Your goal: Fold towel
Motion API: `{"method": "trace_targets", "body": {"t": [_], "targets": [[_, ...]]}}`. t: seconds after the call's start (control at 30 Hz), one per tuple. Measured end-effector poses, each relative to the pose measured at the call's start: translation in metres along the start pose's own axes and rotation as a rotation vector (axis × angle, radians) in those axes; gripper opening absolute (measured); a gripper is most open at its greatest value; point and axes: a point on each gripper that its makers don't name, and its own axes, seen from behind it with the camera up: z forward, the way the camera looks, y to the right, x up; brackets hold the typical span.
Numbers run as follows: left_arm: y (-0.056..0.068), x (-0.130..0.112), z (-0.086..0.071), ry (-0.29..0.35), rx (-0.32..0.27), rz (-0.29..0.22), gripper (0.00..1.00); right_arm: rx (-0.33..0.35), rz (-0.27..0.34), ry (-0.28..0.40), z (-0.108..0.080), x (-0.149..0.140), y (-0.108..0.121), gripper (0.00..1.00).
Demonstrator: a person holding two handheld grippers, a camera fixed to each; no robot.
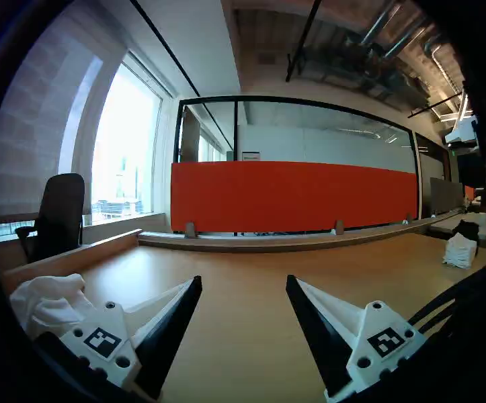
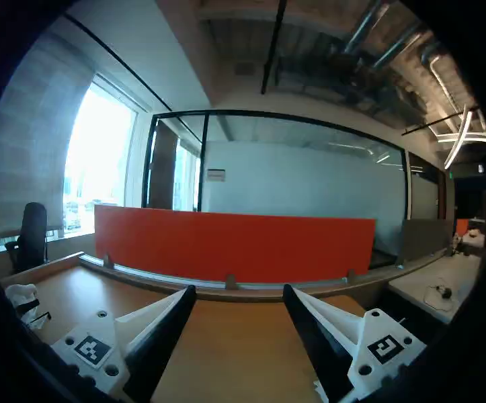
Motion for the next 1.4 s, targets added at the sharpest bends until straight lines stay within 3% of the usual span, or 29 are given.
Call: {"method": "trace_targets", "body": {"t": [0.2, 0.6, 1.4], "targets": [[-0.002, -0.009, -0.003, -0.002, 0.005, -0.016, 0.93, 0.0, -0.02, 0.0, -0.003, -0.006, -0.001, 1.0], [-0.002, -0.011, 0.003, -0.007, 0.011, 0.009, 0.93, 0.0, -0.024, -0.003, -0.008, -0.011, -0.002, 1.0], [-0.002, -0.013, 0.002, -0.008, 0.017, 0.015, 0.93, -0.019, -0.023, 0.023, -0.007, -0.018, 0.023, 1.0]]}}
